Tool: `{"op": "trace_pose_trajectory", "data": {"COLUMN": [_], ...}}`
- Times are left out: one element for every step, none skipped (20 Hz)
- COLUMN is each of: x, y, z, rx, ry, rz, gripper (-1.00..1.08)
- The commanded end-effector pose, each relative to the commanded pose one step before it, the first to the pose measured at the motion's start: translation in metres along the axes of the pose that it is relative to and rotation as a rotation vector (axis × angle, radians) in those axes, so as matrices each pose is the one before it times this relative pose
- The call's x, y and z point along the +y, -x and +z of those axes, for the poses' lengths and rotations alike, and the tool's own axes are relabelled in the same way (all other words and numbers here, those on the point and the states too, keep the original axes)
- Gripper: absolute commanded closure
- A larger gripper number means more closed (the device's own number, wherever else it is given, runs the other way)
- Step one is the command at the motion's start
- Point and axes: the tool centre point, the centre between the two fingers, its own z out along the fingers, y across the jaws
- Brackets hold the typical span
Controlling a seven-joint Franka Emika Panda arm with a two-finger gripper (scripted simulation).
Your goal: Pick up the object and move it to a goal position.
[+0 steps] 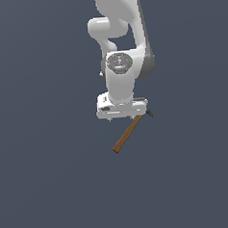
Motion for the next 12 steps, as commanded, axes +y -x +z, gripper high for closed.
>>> {"op": "trace_pose_trajectory", "data": {"x": [0.00001,0.00064,0.00201,0.00336,0.00472,0.00563,0.00504,0.00429,0.00347,0.00238,0.00087,0.00015], "y": [0.0,0.0,-0.00002,-0.00005,-0.00009,-0.00015,-0.0002,-0.00022,-0.00023,-0.0002,-0.00008,-0.00008], "z": [0.0,0.00018,0.00055,0.00089,0.00121,0.00134,0.00109,0.00081,0.00051,0.0002,-0.00015,-0.00004], "rx": [0.0,0.00002,0.00002,0.00003,0.00003,0.0,-0.00005,-0.0001,-0.00016,-0.0002,0.0,-0.00029], "ry": [0.0,-0.0002,-0.00064,-0.00106,-0.00146,-0.0017,-0.0015,-0.00126,-0.00102,-0.0007,0.0,-0.00035], "rz": [0.0,0.00206,0.00622,0.01023,0.01401,0.01594,0.01336,0.01033,0.00714,0.00351,0.0,-0.00111], "gripper": [-0.92,-0.92,-0.92,-0.92,-0.92,-0.92,-0.92,-0.92,-0.92,-0.92,-0.92,-0.92]}}
